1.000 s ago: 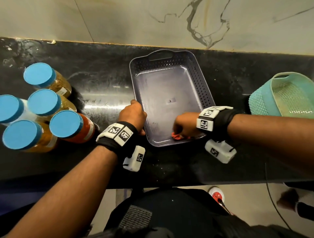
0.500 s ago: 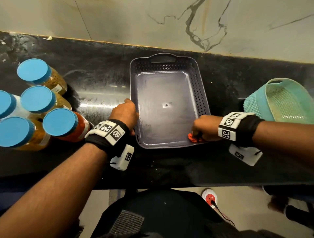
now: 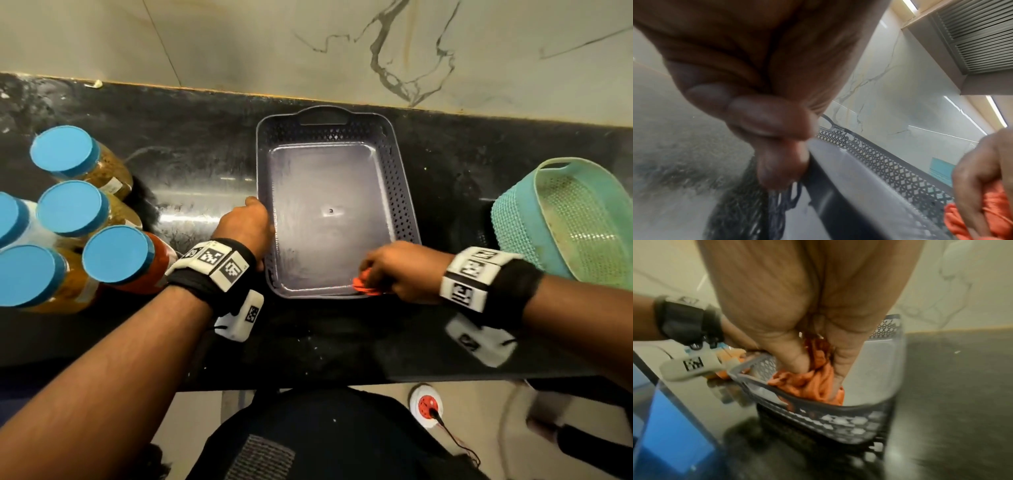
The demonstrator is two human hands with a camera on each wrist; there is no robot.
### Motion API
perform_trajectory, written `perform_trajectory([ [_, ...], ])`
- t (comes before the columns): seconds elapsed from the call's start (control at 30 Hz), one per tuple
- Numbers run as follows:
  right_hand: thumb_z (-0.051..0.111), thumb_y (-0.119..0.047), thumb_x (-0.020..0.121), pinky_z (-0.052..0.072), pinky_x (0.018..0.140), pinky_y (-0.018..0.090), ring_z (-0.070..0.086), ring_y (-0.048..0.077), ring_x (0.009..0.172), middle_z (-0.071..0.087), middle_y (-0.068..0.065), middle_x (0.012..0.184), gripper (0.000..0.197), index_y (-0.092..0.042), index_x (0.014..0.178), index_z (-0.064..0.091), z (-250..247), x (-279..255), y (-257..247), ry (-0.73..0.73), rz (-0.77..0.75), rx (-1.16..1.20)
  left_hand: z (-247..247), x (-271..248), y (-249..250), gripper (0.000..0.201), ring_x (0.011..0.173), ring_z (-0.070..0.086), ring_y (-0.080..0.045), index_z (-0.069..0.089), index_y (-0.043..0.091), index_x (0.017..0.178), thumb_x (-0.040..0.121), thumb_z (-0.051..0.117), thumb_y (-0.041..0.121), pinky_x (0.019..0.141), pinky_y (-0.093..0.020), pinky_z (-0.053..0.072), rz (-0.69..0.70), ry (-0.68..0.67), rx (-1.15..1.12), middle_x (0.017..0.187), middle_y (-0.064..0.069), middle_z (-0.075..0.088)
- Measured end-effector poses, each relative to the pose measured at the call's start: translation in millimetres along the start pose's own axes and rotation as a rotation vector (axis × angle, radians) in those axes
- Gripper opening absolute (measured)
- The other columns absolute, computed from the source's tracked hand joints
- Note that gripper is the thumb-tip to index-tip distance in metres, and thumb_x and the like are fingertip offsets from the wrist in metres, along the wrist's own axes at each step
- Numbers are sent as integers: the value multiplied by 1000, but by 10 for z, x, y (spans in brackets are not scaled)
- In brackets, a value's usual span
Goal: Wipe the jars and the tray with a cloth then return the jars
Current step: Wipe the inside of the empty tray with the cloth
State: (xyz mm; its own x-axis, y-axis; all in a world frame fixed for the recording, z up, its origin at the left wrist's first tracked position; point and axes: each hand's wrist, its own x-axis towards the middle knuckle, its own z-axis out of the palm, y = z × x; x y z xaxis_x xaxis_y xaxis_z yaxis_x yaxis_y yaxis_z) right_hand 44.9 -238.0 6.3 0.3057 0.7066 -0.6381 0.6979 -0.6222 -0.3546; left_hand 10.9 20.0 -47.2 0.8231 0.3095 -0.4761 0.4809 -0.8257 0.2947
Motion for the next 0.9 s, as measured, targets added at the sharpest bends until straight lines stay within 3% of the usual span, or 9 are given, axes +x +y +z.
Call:
perform_trajectory([
  [0.13, 73, -17, 80, 45, 99, 27, 57, 18, 116, 57, 2, 131, 49, -22, 128, 67, 100, -221, 192, 44, -56, 104, -127, 145, 0, 29, 106, 62, -48, 46, -4, 123, 101, 46, 15, 80, -44, 44, 118, -17, 54, 116, -33, 65],
  [0.27, 65, -12, 79, 52, 92, 32, 66, 30, 106, 66, 10, 121, 40, -21, 117, 73, 389, 15, 56, 305, -137, 142, -333, 216, -11, 37, 98, 68, -40, 59, 2, 114, 106, 48, 37, 83, -40, 49, 182, -37, 75, 110, -24, 71],
  [0.33, 65, -14, 80, 49, 88, 28, 67, 31, 101, 68, 10, 114, 34, -21, 112, 75, 492, 218, -114, 396, -98, 180, -379, 149, -67, 48, 105, 66, -38, 61, 6, 122, 102, 52, 49, 88, -43, 50, 143, 63, -12, 117, -19, 70],
  [0.43, 70, -12, 83, 43, 96, 26, 62, 29, 113, 65, 8, 124, 37, -24, 118, 73, 482, 482, -335, 380, -20, 271, -370, -167, -122, 62, 120, 56, -45, 47, 1, 133, 98, 59, 51, 94, -49, 45, -24, 255, -48, 132, -24, 57],
  [0.57, 71, -6, 77, 43, 98, 25, 62, 23, 115, 69, 2, 121, 37, -22, 110, 76, 164, 677, -367, 463, -33, 227, -118, -563, -170, 66, 107, 69, -40, 47, 4, 128, 95, 58, 60, 90, -43, 56, -237, -70, -154, 115, -19, 69],
  [0.63, 66, -10, 76, 53, 87, 34, 65, 24, 100, 72, -2, 105, 26, -24, 96, 74, 99, 784, -344, 337, -101, 84, 10, -587, -131, 34, 67, 76, -30, 45, 8, 119, 100, 58, 32, 60, -40, 63, -221, -160, -381, 87, -15, 75],
  [0.7, 59, -17, 85, 55, 78, 38, 66, 27, 91, 70, 0, 99, 15, -20, 96, 67, 112, 875, -377, 164, -129, -74, 30, -467, -134, 14, 45, 70, -22, 42, 10, 114, 101, 47, 11, 41, -30, 54, -205, -82, -452, 74, -14, 73],
  [0.8, 38, -30, 101, 52, 93, 42, 64, 32, 104, 64, 10, 117, 37, -12, 113, 67, 180, 858, -396, 37, -144, -210, -82, -266, -139, 20, 64, 73, -30, 42, 11, 114, 96, 49, 5, 52, -35, 52, -157, 48, -314, 85, -15, 73],
  [0.9, 50, -25, 98, 50, 93, 45, 64, 36, 93, 57, 13, 109, 28, -5, 96, 70, 318, 715, -358, -83, -159, -269, -151, -126, -193, 23, 83, 71, -36, 45, 9, 116, 94, 49, 4, 73, -43, 56, -147, 115, -250, 84, -16, 73],
])
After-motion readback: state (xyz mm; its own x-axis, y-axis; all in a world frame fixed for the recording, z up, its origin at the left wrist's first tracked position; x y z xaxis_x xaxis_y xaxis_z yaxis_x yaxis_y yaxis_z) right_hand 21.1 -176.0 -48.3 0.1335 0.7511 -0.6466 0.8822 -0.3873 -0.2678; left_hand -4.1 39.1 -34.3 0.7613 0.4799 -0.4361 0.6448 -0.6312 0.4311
